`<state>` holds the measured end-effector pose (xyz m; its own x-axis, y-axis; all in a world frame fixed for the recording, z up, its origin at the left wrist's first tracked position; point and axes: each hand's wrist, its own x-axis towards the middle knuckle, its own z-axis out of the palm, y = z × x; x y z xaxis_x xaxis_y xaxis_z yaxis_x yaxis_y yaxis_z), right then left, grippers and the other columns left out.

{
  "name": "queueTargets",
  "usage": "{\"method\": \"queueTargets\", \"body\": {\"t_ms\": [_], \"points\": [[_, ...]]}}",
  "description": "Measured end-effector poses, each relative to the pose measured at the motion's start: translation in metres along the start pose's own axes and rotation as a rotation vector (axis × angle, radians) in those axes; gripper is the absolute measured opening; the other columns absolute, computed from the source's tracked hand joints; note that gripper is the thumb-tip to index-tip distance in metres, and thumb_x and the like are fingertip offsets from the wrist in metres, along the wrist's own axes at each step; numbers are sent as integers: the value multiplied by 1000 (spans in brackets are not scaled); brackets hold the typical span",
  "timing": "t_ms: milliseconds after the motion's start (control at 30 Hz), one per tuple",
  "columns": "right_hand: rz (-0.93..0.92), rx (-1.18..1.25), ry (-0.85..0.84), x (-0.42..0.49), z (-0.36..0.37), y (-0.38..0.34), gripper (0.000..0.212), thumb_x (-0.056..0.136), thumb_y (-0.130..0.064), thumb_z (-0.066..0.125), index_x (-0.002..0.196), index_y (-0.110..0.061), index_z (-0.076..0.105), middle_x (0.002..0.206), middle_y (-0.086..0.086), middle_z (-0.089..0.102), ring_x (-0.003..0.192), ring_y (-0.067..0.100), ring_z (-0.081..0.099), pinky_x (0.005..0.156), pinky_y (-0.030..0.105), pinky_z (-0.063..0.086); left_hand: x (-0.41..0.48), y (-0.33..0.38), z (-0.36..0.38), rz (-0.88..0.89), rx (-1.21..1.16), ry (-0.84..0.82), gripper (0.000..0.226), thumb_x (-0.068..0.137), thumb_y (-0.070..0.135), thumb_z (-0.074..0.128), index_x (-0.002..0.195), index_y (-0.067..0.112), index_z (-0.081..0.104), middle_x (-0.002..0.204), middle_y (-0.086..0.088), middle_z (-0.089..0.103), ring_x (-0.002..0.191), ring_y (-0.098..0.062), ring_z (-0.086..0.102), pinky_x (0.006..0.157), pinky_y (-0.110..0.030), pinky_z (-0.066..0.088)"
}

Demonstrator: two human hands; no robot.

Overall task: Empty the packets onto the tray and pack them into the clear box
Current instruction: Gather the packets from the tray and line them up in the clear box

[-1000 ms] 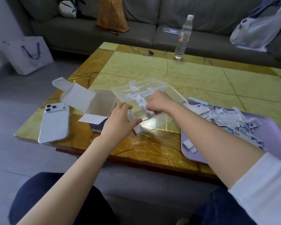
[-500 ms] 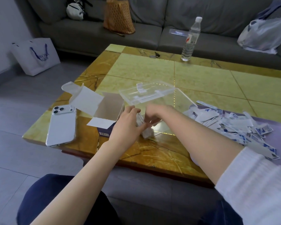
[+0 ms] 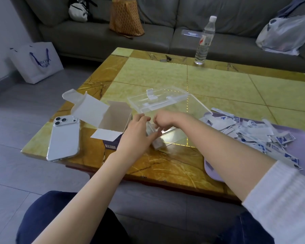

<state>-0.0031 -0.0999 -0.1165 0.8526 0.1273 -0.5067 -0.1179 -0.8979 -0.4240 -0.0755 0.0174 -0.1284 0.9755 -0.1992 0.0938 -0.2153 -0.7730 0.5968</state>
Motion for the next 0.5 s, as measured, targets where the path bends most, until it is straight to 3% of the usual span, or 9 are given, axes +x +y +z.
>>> {"method": "queueTargets", "body": {"t_ms": [167, 333, 500], "points": [[-206, 54, 391, -24, -13, 14, 30, 97, -10, 37, 118, -5, 58, 122, 12, 60, 115, 27, 54, 98, 36, 43, 1, 3, -3, -9, 87, -38, 57, 88, 42, 58, 136, 14, 42, 142, -4, 36, 131, -20, 33, 105, -33, 31], [-386, 55, 742, -56, -9, 50, 22, 97, -12, 42, 114, -10, 57, 115, 5, 58, 106, 21, 54, 89, 36, 46, 0, 11, -5, 19, 165, -4, 39, 90, 35, 56, 125, 16, 51, 124, -7, 42, 122, -23, 35, 102, -33, 32], [-387, 50, 862, -87, 3, 96, 21, 96, -8, 42, 112, -9, 55, 113, 5, 55, 103, 20, 54, 83, 35, 47, 2, 33, -2, 77, 186, 41, 30, 91, 25, 54, 120, 20, 54, 118, -6, 45, 116, -26, 39, 96, -33, 30]]}}
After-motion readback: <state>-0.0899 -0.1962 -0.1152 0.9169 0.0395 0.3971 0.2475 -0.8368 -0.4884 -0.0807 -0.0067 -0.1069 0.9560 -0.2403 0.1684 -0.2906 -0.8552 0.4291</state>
